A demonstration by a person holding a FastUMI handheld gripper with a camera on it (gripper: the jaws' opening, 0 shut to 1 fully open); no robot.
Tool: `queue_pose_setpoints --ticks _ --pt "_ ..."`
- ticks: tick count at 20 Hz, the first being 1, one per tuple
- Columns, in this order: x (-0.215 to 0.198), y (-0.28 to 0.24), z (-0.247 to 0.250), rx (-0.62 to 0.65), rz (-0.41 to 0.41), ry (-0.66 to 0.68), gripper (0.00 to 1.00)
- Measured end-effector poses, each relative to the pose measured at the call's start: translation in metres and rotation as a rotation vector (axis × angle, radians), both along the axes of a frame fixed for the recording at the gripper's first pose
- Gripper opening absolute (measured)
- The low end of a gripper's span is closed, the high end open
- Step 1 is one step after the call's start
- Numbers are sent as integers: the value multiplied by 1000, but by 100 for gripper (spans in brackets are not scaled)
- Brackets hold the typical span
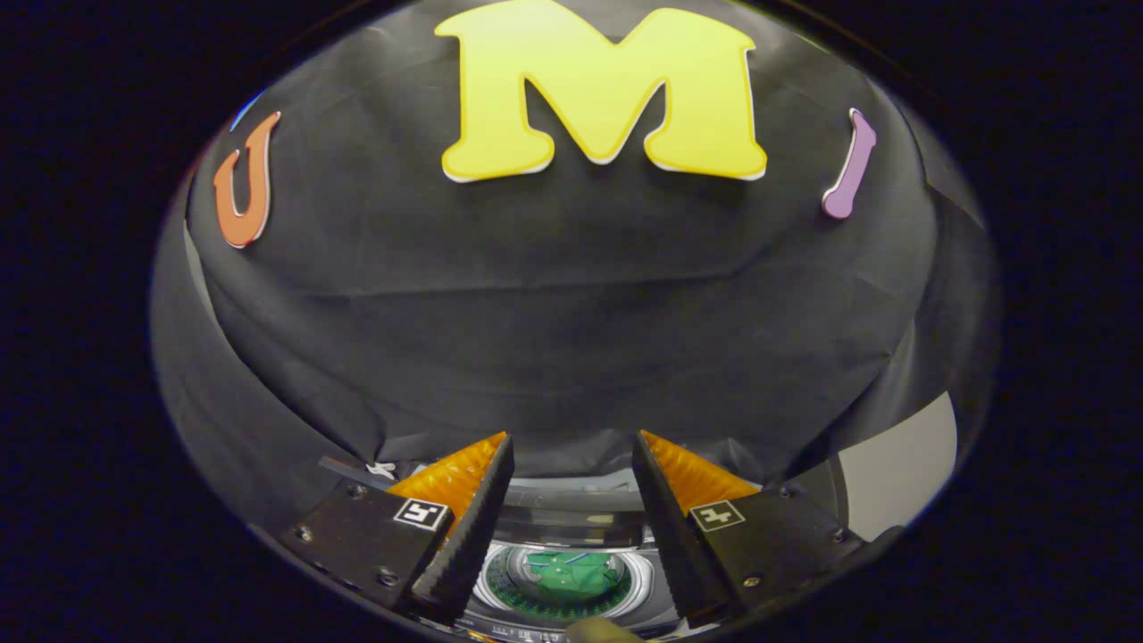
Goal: Put the clothes into the washing machine and then close the washing machine lid.
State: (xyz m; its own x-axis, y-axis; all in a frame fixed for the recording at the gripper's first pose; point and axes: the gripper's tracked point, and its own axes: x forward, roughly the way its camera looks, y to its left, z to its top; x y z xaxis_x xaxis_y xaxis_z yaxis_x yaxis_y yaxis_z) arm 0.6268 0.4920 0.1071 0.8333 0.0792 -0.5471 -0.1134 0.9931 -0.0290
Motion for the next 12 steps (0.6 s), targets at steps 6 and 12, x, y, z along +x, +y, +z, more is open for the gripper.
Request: queue_pose_setpoints --ticks 6,12 --pt "9 -1 -26 -22 -30 48 84" --pt "0 -2 -31 -3 -27 45 86"
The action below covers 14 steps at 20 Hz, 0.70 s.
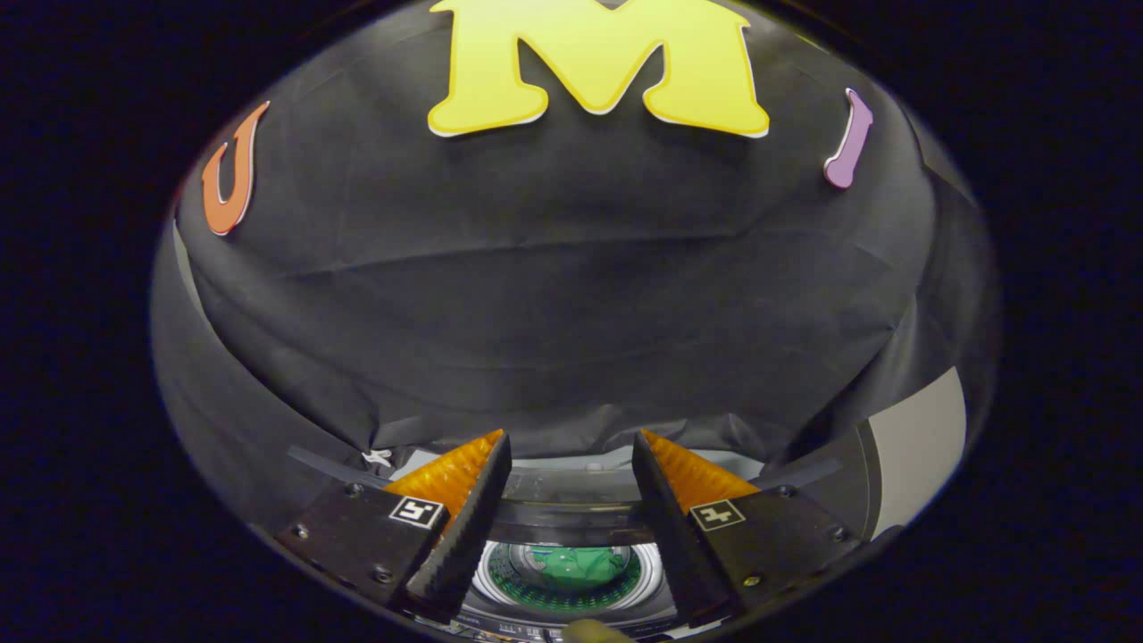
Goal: Put the clothes into the washing machine and then close the washing machine lid.
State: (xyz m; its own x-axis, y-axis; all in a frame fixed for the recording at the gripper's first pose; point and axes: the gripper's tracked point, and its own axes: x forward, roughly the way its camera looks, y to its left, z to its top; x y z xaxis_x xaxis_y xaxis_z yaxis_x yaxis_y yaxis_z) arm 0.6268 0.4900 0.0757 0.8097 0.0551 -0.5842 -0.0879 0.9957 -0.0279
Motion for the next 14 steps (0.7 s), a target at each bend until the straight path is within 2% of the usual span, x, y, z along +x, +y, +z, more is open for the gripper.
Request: queue_pose_setpoints --ticks 14 --pt "-49 -2 -8 7 4 -32 86"
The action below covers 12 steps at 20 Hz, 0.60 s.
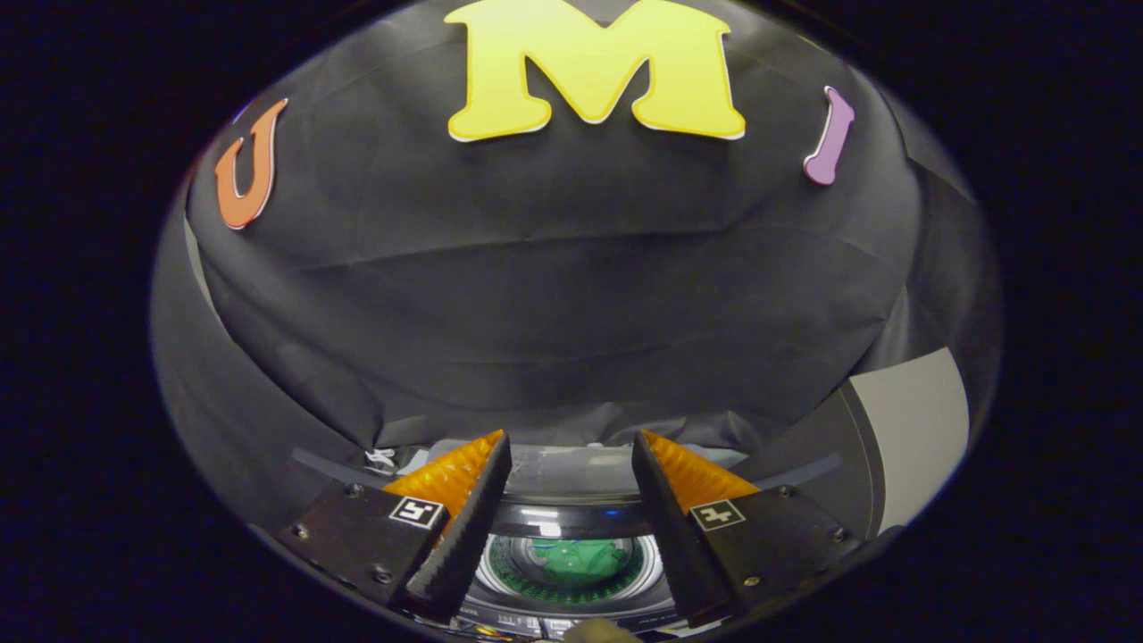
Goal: Put the clothes into the washing machine and then close the washing machine lid.
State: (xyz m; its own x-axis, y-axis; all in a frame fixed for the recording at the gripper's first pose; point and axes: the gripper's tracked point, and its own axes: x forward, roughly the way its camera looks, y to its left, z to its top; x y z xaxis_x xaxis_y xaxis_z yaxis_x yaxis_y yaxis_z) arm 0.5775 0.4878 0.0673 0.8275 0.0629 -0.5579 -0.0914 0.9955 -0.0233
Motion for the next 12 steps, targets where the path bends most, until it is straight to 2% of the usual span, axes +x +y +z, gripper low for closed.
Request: queue_pose_setpoints --ticks 12 --pt "-52 -4 -23 0 11 8 86"
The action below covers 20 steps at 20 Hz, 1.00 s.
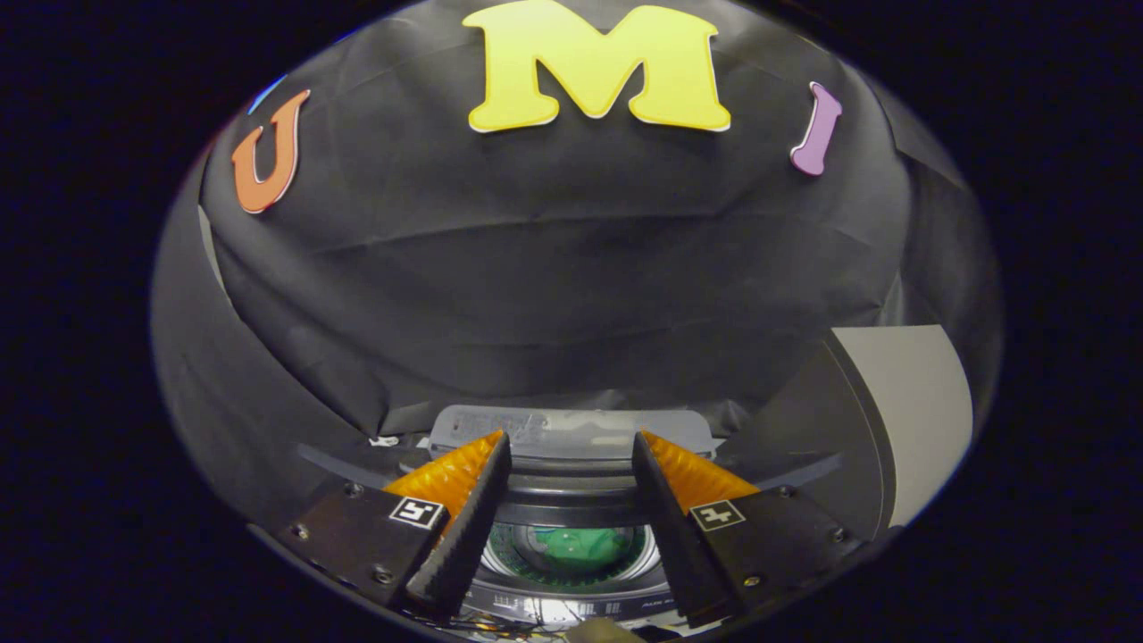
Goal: Put the clothes into the washing machine and then close the washing machine lid.
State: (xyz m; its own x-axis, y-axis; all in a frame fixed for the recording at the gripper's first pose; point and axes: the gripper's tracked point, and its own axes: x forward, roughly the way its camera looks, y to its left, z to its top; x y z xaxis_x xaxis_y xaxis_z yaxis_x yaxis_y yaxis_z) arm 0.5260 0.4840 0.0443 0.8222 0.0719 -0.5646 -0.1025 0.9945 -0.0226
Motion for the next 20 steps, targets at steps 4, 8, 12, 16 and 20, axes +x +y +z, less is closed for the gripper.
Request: queue_pose_setpoints --ticks 4,8,12,16,20 --pt "-19 -3 -14 2 -3 18 86" --pt "-30 -5 -22 -3 -3 38 86" --pt "-44 -7 -26 -13 7 38 86" --pt "-58 -8 -27 -24 20 32 86" --pt "-83 -20 -13 -16 37 5 86"
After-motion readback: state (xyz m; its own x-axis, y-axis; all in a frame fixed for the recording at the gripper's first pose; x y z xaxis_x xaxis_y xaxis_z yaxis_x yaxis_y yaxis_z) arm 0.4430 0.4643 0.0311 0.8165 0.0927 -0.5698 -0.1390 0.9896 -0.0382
